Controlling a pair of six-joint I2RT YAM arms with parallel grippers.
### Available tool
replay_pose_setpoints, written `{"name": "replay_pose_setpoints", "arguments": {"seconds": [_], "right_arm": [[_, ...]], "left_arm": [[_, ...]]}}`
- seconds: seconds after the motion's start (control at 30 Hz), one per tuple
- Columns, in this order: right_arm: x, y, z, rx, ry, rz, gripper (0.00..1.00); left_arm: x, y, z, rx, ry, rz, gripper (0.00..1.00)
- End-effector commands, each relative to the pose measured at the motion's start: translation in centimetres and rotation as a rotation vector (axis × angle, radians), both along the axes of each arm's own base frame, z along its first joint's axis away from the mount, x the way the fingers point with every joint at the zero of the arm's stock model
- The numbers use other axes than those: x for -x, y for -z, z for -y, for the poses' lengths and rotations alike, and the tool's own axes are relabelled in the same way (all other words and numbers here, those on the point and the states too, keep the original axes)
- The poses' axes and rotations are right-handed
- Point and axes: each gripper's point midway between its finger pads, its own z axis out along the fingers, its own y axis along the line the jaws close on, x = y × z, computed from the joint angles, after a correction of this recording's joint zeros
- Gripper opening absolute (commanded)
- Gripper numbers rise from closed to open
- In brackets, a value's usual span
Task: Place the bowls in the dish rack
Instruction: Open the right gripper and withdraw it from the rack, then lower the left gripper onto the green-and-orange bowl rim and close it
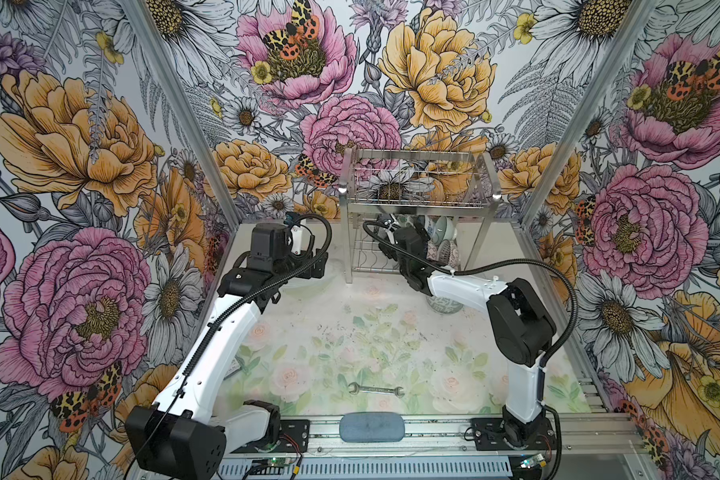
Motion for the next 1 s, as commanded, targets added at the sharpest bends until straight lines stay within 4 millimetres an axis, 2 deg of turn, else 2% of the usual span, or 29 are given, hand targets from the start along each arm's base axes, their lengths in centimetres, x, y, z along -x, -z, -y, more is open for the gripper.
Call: {"name": "replay_pose_setpoints", "arguments": {"seconds": [0.0, 0.2, 0.33, 0.4, 0.53, 0.7, 0.83, 0.97], "right_arm": [[2.3, -3.0, 0.0, -0.069, -0.049, 0.031, 1.0], [6.7, -3.9, 3.0, -0.17, -0.048, -0.045, 1.0], [9.5, -2.9, 4.2, -0.215, -0.081, -0.174, 1.0], [10.7, -2.9, 5.0, -0.226, -0.078, -0.191, 1.0], [13.0, -4.4, 7.3, -0.286, -0.056, -0.16, 1.0], [14.8, -5.9, 10.6, -0.332, -0.004, -0.123, 1.0], [15.4, -6.3, 12.9, -0.344, 0.049, -0.117, 1.0], [15.7, -6.3, 14.0, -0.356, 0.073, -0.118, 1.0]], "left_arm": [[0.2, -0.4, 1.5, 0.021, 0.024, 0.013, 0.99], [0.9, -0.2, 5.0, 0.025, 0.076, 0.001, 0.99], [0.9, 0.9, 7.7, 0.032, 0.1, -0.006, 0.99], [0.8, 1.9, 9.2, 0.052, 0.119, -0.018, 0.99], [0.5, 4.6, 12.4, 0.125, 0.168, -0.077, 0.99], [0.2, 6.7, 16.8, 0.204, 0.243, -0.123, 0.99], [0.4, 8.7, 21.4, 0.24, 0.33, -0.175, 0.99], [0.9, 11.3, 25.5, 0.282, 0.401, -0.255, 0.99]]}}
